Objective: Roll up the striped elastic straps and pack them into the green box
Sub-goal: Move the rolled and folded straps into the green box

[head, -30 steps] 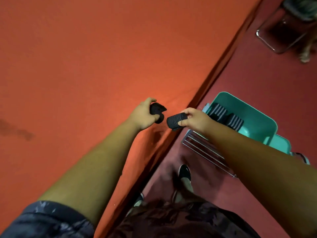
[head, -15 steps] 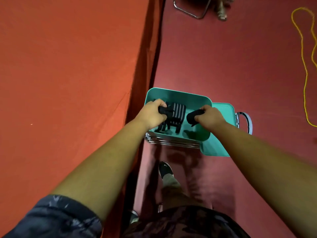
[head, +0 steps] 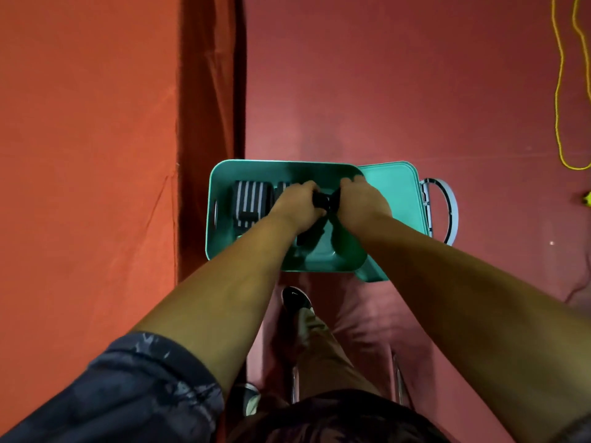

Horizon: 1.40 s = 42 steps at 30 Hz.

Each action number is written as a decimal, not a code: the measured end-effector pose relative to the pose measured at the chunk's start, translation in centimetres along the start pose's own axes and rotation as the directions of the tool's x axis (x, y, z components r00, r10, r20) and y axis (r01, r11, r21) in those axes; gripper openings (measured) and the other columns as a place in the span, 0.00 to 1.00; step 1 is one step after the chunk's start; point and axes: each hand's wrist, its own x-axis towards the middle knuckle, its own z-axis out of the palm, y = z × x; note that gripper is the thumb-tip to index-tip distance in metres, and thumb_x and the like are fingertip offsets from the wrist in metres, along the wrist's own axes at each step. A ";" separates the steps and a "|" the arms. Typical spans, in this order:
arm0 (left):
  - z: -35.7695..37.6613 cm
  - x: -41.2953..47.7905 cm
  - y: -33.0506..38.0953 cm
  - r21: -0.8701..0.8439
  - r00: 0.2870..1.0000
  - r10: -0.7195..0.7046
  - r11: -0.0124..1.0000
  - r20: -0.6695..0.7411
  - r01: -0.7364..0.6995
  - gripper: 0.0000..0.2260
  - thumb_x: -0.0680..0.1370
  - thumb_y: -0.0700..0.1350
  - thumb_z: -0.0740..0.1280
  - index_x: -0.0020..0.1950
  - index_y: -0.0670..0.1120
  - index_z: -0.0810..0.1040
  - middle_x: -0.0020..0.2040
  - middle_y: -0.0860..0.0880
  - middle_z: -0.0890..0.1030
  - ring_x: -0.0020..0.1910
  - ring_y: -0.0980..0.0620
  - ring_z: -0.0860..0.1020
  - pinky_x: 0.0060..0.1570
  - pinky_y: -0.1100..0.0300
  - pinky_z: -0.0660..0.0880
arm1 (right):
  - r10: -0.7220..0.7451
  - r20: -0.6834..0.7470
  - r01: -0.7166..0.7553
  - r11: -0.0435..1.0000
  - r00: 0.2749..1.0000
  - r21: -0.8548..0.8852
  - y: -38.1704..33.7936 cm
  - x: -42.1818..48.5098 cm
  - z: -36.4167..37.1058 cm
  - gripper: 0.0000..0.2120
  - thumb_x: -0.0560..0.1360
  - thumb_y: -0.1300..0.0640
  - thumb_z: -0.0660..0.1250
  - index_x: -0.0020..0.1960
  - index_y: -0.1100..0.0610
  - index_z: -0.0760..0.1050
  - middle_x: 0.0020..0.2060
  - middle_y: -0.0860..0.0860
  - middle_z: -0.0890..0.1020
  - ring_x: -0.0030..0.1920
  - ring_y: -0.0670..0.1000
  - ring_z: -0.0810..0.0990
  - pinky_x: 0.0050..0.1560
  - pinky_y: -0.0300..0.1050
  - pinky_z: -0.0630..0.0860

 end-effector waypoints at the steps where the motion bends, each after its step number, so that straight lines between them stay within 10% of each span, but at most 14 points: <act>1: 0.3 0.4 -0.1 -0.003 1.000 -0.008 1.000 0.004 0.008 0.24 0.78 0.46 0.78 0.72 0.44 0.78 0.66 0.40 0.82 0.64 0.40 0.80 0.63 0.52 0.75 | -0.005 0.012 0.005 1.000 1.000 -0.025 -0.2 0.3 0.1 0.17 0.81 0.61 0.67 0.68 0.61 0.71 0.66 0.61 0.73 0.61 0.66 0.81 0.53 0.58 0.78; 28: 1.5 2.0 -4.0 -0.003 0.991 0.005 1.000 -0.133 -0.005 0.10 0.79 0.36 0.69 0.60 0.39 0.81 0.59 0.37 0.82 0.60 0.38 0.80 0.55 0.54 0.73 | 0.002 0.213 0.019 0.995 0.977 -0.096 -1.7 4.3 1.4 0.19 0.85 0.60 0.64 0.73 0.67 0.71 0.70 0.64 0.77 0.70 0.64 0.78 0.67 0.52 0.75; 35: -4.0 -5.2 -7.0 -0.069 0.977 -0.094 0.994 -0.193 0.082 0.10 0.78 0.36 0.67 0.56 0.45 0.83 0.53 0.42 0.87 0.55 0.41 0.84 0.55 0.55 0.80 | 0.030 0.243 -0.010 0.996 0.969 -0.085 -2.5 0.0 -4.2 0.08 0.78 0.65 0.69 0.53 0.68 0.84 0.48 0.63 0.85 0.46 0.60 0.81 0.44 0.47 0.73; 42: -8.4 -15.0 -11.6 -0.211 0.948 -0.151 0.973 -0.280 0.093 0.08 0.77 0.36 0.68 0.47 0.49 0.81 0.42 0.50 0.85 0.47 0.45 0.86 0.53 0.55 0.82 | -0.027 0.207 -0.005 0.989 0.978 0.150 -9.2 -4.5 -4.0 0.06 0.80 0.62 0.68 0.51 0.62 0.83 0.46 0.59 0.87 0.48 0.60 0.88 0.54 0.58 0.86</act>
